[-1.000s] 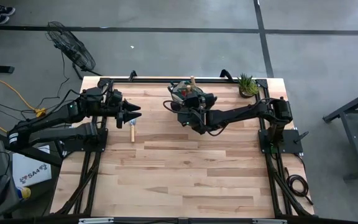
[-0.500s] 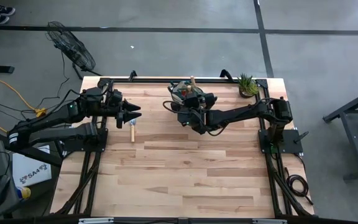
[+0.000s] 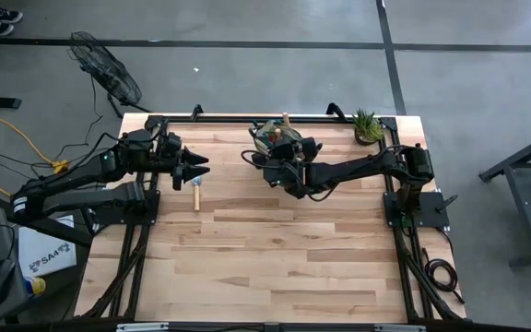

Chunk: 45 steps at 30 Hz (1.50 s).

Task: Pick & Place Garden tools in Gardening bag
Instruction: Put the right trowel into the gardening bag, then put the trowel into the gardening bag

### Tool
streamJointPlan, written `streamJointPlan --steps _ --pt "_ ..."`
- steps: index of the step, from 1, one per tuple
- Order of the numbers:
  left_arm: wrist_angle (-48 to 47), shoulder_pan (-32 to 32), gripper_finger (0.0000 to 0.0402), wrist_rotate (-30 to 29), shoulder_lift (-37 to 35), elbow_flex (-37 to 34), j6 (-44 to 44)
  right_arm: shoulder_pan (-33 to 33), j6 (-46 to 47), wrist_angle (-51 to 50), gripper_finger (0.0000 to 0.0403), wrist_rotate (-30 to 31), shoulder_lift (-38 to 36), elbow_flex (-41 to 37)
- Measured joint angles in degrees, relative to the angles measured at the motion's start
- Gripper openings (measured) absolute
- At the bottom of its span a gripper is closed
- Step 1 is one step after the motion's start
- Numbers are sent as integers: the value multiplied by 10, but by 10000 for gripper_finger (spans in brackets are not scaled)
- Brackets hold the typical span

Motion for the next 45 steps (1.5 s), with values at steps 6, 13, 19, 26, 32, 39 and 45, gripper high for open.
streamJointPlan --steps 6,13,19,26,32,39,45 --pt "0 0 222 0 0 0 0 0 -1 0 90 -2 0 0" --pt "0 0 222 0 0 0 0 -2 34 -31 91 -37 0 0" --pt "-2 0 222 0 0 0 0 -10 97 -98 128 -48 0 0" --pt "-2 0 222 0 0 0 0 -11 120 -112 187 -38 -10 0" --pt "-2 0 222 0 0 0 0 -14 120 -121 195 -75 -53 0" --pt "-2 0 222 -1 0 0 0 -28 111 -127 174 -134 -106 0" --pt "-2 0 222 -2 0 0 0 -57 58 -125 123 -259 -136 0"
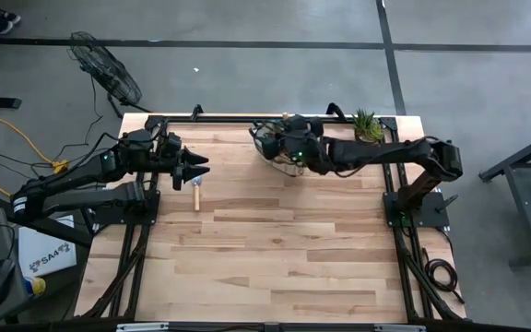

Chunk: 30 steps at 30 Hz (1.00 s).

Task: Pick & Place Garden tools in Gardening bag
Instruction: Put the trowel into the gardening bag

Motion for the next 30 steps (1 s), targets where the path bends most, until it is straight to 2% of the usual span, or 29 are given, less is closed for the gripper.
streamJointPlan --steps 8,12,17,23,30 --pt "0 0 222 0 0 0 0 -34 -30 -6 12 -139 -2 0" --pt "0 0 222 0 0 0 0 -51 -29 -32 4 -170 -2 0" --pt "0 0 222 -4 0 0 0 -74 -14 -68 3 -256 6 0" --pt "0 0 222 -14 0 0 0 -85 -10 -85 3 -331 23 0" --pt "0 0 222 -17 0 0 0 -83 3 -116 3 -329 8 0"
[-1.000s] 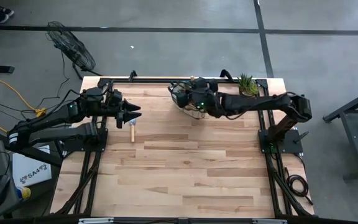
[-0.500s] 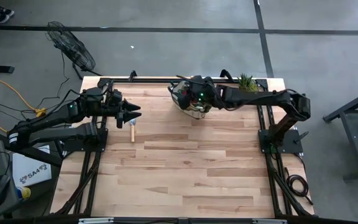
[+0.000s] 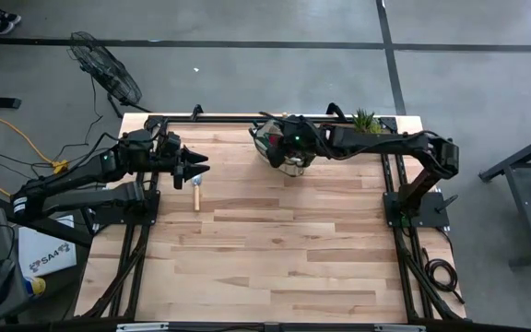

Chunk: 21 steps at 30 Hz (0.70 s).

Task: Pick & Place Garden tools in Gardening bag
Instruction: Put the trowel into the gardening bag

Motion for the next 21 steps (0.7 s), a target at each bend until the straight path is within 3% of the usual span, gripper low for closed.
streamJointPlan --steps 6,12,21 --pt "0 0 222 -7 0 0 0 0 -8 -72 3 4 -53 0" --pt "-4 0 222 -18 0 0 0 -6 -24 -213 3 12 -99 -2" --pt "-62 0 222 -60 0 0 -8 -17 78 -121 3 37 -242 -181"
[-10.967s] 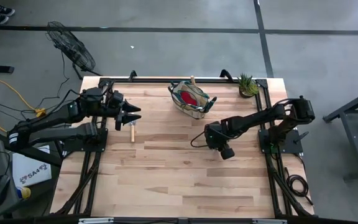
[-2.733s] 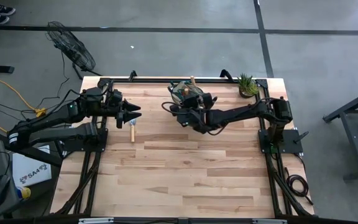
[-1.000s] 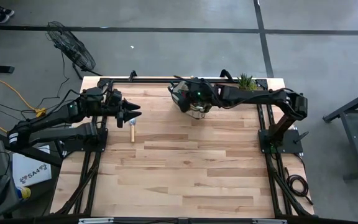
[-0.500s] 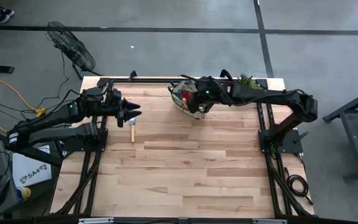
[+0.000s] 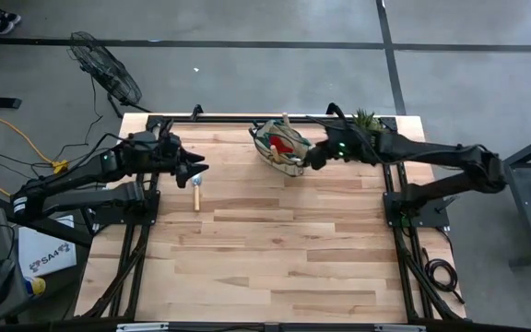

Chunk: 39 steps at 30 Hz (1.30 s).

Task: Pick & Place Garden tools in Gardening bag
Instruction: Put the trowel into the gardening bag

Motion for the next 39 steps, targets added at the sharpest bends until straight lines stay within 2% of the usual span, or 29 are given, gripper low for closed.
streamJointPlan --steps 6,9,13,17,19,23,29,33,39 --pt "-47 0 222 8 0 0 10 13 8 53 3 15 -91 -85" --pt "-65 0 222 60 0 0 61 13 -13 53 3 8 -122 -101" --pt "-97 0 222 123 1 0 161 4 -74 39 3 -31 -150 -104" --pt "-122 0 222 125 5 0 189 -11 -114 38 3 -70 -169 -104" --pt "-124 0 222 102 7 0 134 -20 -114 37 3 -77 -174 -104" --pt "-162 0 222 67 11 0 -63 -31 -128 37 3 -78 -183 -104" --pt "-302 0 222 76 11 0 -303 -60 -187 22 3 -99 -193 -104" --pt "-351 0 222 98 11 0 -391 -94 -219 19 4 -138 -200 -104" --pt "-355 0 222 106 11 0 -467 -155 -267 20 4 -194 -208 -104"
